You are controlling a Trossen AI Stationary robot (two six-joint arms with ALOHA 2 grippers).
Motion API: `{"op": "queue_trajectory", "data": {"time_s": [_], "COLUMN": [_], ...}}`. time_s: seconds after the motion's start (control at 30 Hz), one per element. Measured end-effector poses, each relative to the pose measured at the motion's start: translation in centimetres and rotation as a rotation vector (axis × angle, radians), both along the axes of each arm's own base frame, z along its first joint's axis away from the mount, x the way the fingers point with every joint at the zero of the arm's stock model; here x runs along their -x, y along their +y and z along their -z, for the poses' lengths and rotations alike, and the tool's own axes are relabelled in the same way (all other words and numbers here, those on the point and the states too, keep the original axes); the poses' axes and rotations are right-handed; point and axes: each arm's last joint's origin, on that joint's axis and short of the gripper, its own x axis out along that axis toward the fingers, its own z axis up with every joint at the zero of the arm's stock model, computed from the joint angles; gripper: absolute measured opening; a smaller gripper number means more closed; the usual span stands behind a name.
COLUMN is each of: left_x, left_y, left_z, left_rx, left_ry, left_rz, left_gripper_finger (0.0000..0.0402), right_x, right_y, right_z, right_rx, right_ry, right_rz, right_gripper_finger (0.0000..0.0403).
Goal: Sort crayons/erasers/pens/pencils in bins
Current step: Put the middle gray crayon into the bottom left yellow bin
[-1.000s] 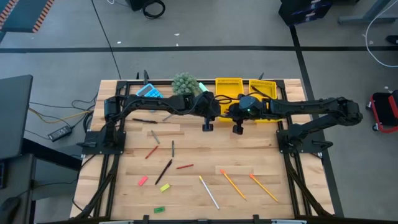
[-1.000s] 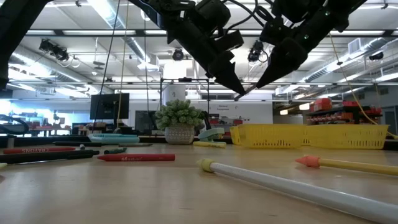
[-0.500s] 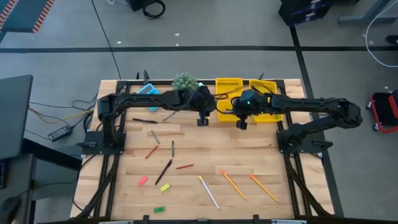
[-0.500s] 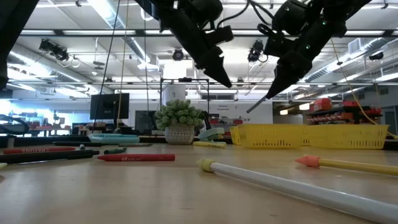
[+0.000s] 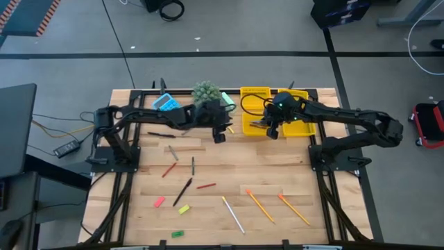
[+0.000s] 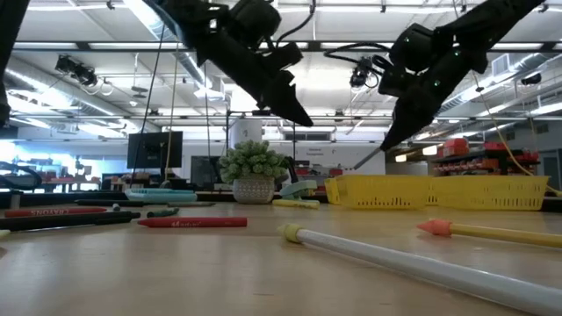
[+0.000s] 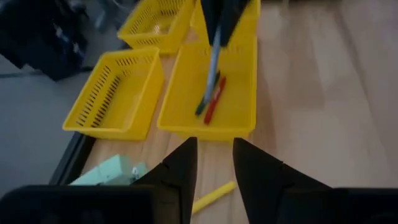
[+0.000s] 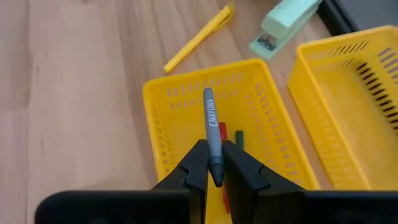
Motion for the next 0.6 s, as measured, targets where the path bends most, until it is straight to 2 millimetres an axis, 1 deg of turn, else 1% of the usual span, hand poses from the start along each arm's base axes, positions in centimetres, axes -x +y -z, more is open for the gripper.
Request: {"op": "queue_trajectory", "data": {"time_s": [0.1,0.17,0.27,0.37,0.6], "left_x": [0.7,1.5,2.3,2.9,3.0], "left_y": [-0.3,-0.6,-0.9,-1.1,-1.6], "left_z": [0.9,2.0,2.8,3.5,3.6], "left_rx": [0.037,0.074,0.106,0.138,0.178], "left_ry": [-0.152,-0.209,-0.318,-0.360,-0.374], "left_rz": [0.018,0.031,0.046,0.050,0.053], "left_gripper_finger": [0.0110,0.0110,0.0110,0.0110,0.0108], "right_x": [0.5,0.7,0.8,0.5,-0.1], "right_y": [-0.2,-0.2,-0.4,-0.6,-0.9], "right_z": [1.2,1.9,2.7,2.9,5.1], "right_rx": [-0.047,-0.052,-0.043,-0.041,-0.084], "right_ry": [0.002,-0.004,-0.042,-0.061,0.033], "right_rz": [-0.006,0.005,0.004,0.007,-0.004], "right_gripper_finger": [0.0043,0.0043,0.0043,0.0043,0.0042]}}
